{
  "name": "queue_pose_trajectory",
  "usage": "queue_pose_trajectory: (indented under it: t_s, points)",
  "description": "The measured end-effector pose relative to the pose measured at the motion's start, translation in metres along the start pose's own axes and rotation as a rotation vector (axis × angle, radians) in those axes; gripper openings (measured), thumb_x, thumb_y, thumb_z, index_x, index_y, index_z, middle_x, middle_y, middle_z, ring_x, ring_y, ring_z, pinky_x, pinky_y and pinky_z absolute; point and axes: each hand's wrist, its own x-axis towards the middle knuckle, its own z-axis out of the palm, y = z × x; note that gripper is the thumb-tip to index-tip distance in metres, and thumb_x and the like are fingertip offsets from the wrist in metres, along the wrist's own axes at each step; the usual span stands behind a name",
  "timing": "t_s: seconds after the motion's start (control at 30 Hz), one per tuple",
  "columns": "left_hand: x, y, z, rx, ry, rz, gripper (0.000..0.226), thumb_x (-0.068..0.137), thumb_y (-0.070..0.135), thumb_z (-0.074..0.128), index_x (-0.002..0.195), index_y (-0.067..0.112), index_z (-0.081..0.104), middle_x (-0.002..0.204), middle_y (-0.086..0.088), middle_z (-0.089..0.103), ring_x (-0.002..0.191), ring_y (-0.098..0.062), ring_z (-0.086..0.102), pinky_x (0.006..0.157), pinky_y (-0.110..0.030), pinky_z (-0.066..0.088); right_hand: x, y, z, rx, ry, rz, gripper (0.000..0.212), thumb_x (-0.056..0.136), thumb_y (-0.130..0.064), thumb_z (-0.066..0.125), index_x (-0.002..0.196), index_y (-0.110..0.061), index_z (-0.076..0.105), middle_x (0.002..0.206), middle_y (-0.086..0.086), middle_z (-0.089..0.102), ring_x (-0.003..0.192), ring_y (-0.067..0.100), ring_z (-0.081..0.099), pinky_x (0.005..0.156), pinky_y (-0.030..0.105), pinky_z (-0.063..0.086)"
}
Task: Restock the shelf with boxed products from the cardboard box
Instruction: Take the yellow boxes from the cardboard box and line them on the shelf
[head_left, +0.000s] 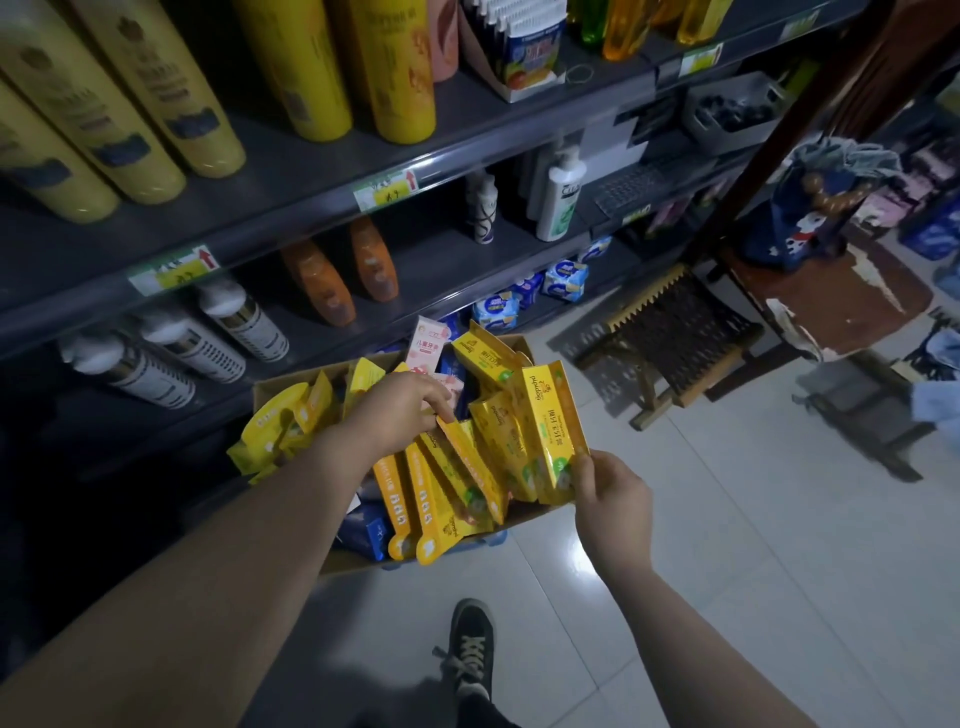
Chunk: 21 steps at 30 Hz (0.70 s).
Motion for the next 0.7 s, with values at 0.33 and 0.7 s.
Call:
queue_pose_trajectory:
  t_s: [0.33,0.7]
  points:
    - [-0.071,0.018,-0.056,-0.290,0.372,-0.150,0.006,0.085,0.018,0.070,0.085,0.013,0.066,0.078,0.005,0.063,0.072,-0.006,0.057,0.062,-0.018,0.042,-0.003,-0.046,-0.013,0.084,0.052,-0.101,0.014,0.094,-0.027,0.057,0.086,-0.024,0.068,0.072,-0.011,0.066,0.068,0.007,0.062,0.063,0.031,0.052]
    - [-0.220,-0.030,-0.082,-0.730,0.795,-0.314,0.015,0.099,0.021,0.048,0.086,0.028,0.051,0.088,-0.002,0.062,0.082,-0.020,0.057,0.071,-0.034,0.043,-0.082,-0.150,0.011,0.312,-0.127,-0.373,0.022,0.100,-0.024,0.047,0.085,-0.014,0.060,0.068,-0.005,0.057,0.058,0.001,0.051,0.050,0.017,0.036]
